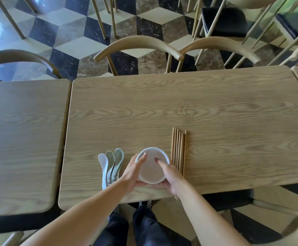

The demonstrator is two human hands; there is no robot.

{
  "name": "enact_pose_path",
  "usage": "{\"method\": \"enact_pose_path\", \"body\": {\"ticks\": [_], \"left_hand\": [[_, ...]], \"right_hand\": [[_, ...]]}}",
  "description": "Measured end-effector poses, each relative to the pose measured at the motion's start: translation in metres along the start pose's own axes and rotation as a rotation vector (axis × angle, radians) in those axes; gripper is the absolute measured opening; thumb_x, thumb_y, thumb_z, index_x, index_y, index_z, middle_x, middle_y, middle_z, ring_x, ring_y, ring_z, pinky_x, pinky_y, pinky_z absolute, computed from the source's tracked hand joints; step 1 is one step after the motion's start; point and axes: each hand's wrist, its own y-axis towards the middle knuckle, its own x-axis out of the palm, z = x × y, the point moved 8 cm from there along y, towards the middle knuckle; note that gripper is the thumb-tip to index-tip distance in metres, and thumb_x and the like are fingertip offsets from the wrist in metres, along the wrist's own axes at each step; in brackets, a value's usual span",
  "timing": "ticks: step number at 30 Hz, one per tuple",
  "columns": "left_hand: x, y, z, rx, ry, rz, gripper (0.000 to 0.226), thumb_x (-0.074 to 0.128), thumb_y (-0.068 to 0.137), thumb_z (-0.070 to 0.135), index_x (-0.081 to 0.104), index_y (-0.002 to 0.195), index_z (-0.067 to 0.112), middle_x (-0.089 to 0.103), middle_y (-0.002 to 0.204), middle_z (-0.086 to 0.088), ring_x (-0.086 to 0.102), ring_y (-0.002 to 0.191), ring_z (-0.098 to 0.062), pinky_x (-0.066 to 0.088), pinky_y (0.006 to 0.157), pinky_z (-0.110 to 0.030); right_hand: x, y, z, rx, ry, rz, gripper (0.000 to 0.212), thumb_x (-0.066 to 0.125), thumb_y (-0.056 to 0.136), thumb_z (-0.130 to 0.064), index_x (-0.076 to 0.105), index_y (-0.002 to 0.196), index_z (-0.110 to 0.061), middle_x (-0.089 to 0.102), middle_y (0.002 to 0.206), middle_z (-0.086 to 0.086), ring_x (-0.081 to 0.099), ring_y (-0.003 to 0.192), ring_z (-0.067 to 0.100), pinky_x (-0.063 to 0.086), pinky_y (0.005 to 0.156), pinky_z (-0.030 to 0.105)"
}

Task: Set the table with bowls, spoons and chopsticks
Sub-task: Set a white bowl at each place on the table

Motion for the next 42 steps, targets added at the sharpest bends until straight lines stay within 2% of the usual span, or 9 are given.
{"method": "enact_pose_path", "body": {"ticks": [5, 9, 13, 19, 22, 27, 35, 38, 42], "left_hand": [[-0.008, -0.017, 0.003, 0.029, 0.007, -0.009, 0.067, 0.055, 0.073, 0.084, 0.054, 0.127, 0.043, 0.058, 0.128, -0.001, 0.061, 0.115, -0.027, 0.060, 0.082, -0.052], [-0.031, -0.044, 0.010, 0.073, -0.085, 0.049, 0.058, 0.055, 0.079, 0.079, 0.059, 0.122, 0.041, 0.060, 0.127, -0.002, 0.064, 0.113, -0.029, 0.058, 0.086, -0.055], [-0.071, -0.082, 0.015, 0.156, -0.155, 0.095, 0.039, 0.050, 0.089, 0.071, 0.061, 0.111, 0.041, 0.061, 0.125, -0.005, 0.066, 0.109, -0.027, 0.059, 0.080, -0.041], [-0.165, -0.143, 0.005, 0.253, -0.248, 0.191, 0.067, 0.055, 0.073, 0.084, 0.062, 0.118, 0.036, 0.067, 0.120, -0.007, 0.068, 0.106, -0.031, 0.059, 0.083, -0.053], [-0.216, -0.187, -0.015, 0.282, -0.346, 0.234, 0.045, 0.048, 0.090, 0.070, 0.063, 0.114, 0.036, 0.064, 0.119, -0.008, 0.067, 0.104, -0.033, 0.060, 0.081, -0.054], [-0.309, -0.248, -0.079, 0.252, -0.468, 0.334, 0.069, 0.051, 0.079, 0.081, 0.055, 0.127, 0.033, 0.060, 0.126, -0.009, 0.066, 0.107, -0.035, 0.059, 0.082, -0.057], [-0.431, -0.344, -0.173, 0.298, -0.588, 0.521, 0.069, 0.051, 0.075, 0.085, 0.057, 0.118, 0.031, 0.064, 0.118, -0.012, 0.067, 0.101, -0.037, 0.060, 0.079, -0.056], [-0.467, -0.368, -0.209, 0.280, -0.648, 0.558, 0.090, 0.056, 0.055, 0.095, 0.057, 0.118, 0.031, 0.064, 0.119, -0.016, 0.067, 0.101, -0.041, 0.058, 0.081, -0.059], [-0.502, -0.393, -0.235, 0.309, -0.656, 0.611, 0.078, 0.047, 0.075, 0.087, 0.054, 0.126, 0.027, 0.063, 0.118, -0.018, 0.067, 0.101, -0.040, 0.059, 0.083, -0.056]], "right_hand": [[0.012, -0.022, -0.003, -0.036, -0.002, -0.012, 0.058, 0.064, 0.081, -0.064, 0.059, 0.116, -0.019, 0.064, 0.115, 0.015, 0.066, 0.103, 0.031, 0.061, 0.077, 0.051], [0.045, -0.050, -0.013, -0.124, -0.015, -0.081, 0.062, 0.052, 0.081, -0.076, 0.057, 0.124, -0.031, 0.066, 0.118, 0.013, 0.070, 0.101, 0.030, 0.061, 0.074, 0.052], [0.093, -0.076, -0.019, -0.189, -0.117, -0.113, 0.066, 0.038, 0.089, -0.073, 0.059, 0.125, -0.021, 0.069, 0.113, 0.015, 0.072, 0.093, 0.026, 0.059, 0.057, 0.035], [0.192, -0.106, 0.002, -0.194, -0.255, -0.155, 0.070, 0.042, 0.082, -0.079, 0.060, 0.115, -0.020, 0.071, 0.107, 0.020, 0.072, 0.091, 0.040, 0.060, 0.072, 0.056], [0.251, -0.125, 0.030, -0.168, -0.306, -0.196, 0.069, 0.046, 0.081, -0.078, 0.060, 0.109, -0.017, 0.071, 0.102, 0.018, 0.071, 0.090, 0.038, 0.060, 0.074, 0.052], [0.346, -0.155, 0.097, -0.147, -0.409, -0.294, 0.068, 0.047, 0.084, -0.074, 0.063, 0.112, -0.014, 0.069, 0.104, 0.016, 0.070, 0.091, 0.036, 0.057, 0.082, 0.059], [0.477, -0.189, 0.211, -0.170, -0.524, -0.481, 0.068, 0.042, 0.086, -0.076, 0.063, 0.120, -0.021, 0.068, 0.114, 0.018, 0.070, 0.096, 0.039, 0.055, 0.079, 0.064], [0.515, -0.202, 0.251, -0.147, -0.604, -0.544, 0.069, 0.041, 0.084, -0.078, 0.063, 0.121, -0.024, 0.067, 0.116, 0.019, 0.071, 0.094, 0.040, 0.056, 0.079, 0.063], [0.554, -0.212, 0.282, -0.134, -0.694, -0.600, 0.072, 0.045, 0.077, -0.083, 0.065, 0.119, -0.027, 0.066, 0.118, 0.018, 0.069, 0.100, 0.039, 0.057, 0.079, 0.061]]}}
